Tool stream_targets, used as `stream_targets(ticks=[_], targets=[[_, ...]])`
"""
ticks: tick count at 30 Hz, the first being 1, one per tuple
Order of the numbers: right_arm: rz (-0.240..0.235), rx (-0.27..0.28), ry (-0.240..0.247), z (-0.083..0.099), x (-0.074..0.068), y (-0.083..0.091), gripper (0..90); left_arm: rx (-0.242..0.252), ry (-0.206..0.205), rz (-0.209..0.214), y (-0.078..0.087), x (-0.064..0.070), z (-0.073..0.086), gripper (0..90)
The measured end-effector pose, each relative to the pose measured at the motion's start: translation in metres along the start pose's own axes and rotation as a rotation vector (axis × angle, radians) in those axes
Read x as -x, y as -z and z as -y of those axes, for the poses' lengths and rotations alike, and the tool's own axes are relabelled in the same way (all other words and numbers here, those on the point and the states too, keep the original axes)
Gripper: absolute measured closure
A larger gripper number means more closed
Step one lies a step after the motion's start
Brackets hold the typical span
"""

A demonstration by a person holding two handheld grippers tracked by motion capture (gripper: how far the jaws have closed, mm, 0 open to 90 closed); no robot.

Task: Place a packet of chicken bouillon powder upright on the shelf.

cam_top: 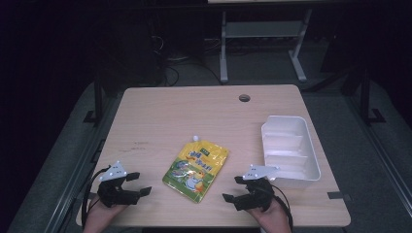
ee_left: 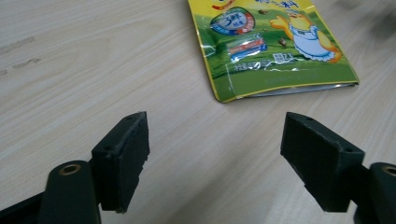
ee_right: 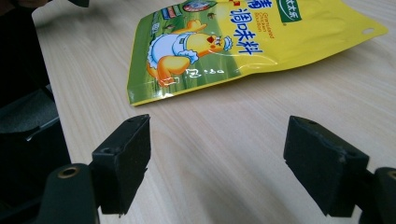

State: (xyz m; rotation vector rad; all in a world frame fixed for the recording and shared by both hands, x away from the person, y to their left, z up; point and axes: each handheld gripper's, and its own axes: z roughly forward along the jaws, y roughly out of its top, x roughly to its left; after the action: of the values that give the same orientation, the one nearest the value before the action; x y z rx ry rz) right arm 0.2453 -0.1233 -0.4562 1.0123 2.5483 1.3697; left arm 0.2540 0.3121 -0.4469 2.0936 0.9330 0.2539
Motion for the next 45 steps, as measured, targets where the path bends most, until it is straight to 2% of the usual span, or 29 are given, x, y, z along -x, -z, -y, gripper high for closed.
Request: stream_targets(ticks=[6, 8, 13, 16, 19, 26, 28, 30, 32, 35, 36, 41, 45], targets=[[-0.012, 0.02, -0.007, -0.003, 0.003, -0.004, 21.7, -0.006, 0.023, 0.005, -0.007, -0.009, -0.002, 24.9], [0.001, 0.013, -0.001, -0.004, 0.001, -0.006, 23.3, -0.013, 0.023, 0.005, -0.009, -0.01, -0.002, 26.4], [0.023, 0.015, 0.009, -0.01, -0.001, -0.009, 23.3, -0.019, 0.017, 0.017, -0.013, -0.008, -0.005, 29.6], [0.025, 0.015, -0.001, -0.018, 0.003, -0.014, 20.6, -0.003, 0.0, 0.027, -0.016, -0.004, -0.011, 30.3], [0.029, 0.006, -0.013, -0.026, 0.007, -0.019, 20.3, -0.002, -0.019, 0.04, -0.022, 0.001, -0.018, 34.8], [0.068, 0.004, -0.037, -0.048, 0.02, -0.03, 17.6, -0.021, -0.062, 0.054, -0.035, 0.009, -0.031, 41.0], [0.092, 0.001, -0.07, -0.057, 0.027, -0.035, 18.9, -0.026, -0.06, 0.063, -0.041, 0.008, -0.037, 45.6], [0.098, 0.008, -0.074, -0.061, 0.03, -0.036, 18.7, -0.026, -0.058, 0.063, -0.043, 0.007, -0.039, 49.0], [0.109, 0.002, -0.085, -0.071, 0.037, -0.04, 18.8, -0.029, -0.043, 0.069, -0.046, 0.005, -0.042, 51.6], [0.12, -0.005, -0.104, -0.077, 0.042, -0.044, 19.3, -0.038, -0.048, 0.074, -0.051, 0.004, -0.045, 54.7], [0.12, -0.005, -0.123, -0.082, 0.048, -0.048, 20.1, -0.049, -0.055, 0.08, -0.053, 0.004, -0.046, 55.7], [0.141, -0.039, -0.145, -0.09, 0.057, -0.054, 21.9, -0.064, -0.09, 0.098, -0.058, 0.009, -0.05, 62.1], [0.157, -0.059, -0.172, -0.093, 0.065, -0.059, 22.4, -0.112, -0.122, 0.1, -0.066, 0.014, -0.051, 63.8]])
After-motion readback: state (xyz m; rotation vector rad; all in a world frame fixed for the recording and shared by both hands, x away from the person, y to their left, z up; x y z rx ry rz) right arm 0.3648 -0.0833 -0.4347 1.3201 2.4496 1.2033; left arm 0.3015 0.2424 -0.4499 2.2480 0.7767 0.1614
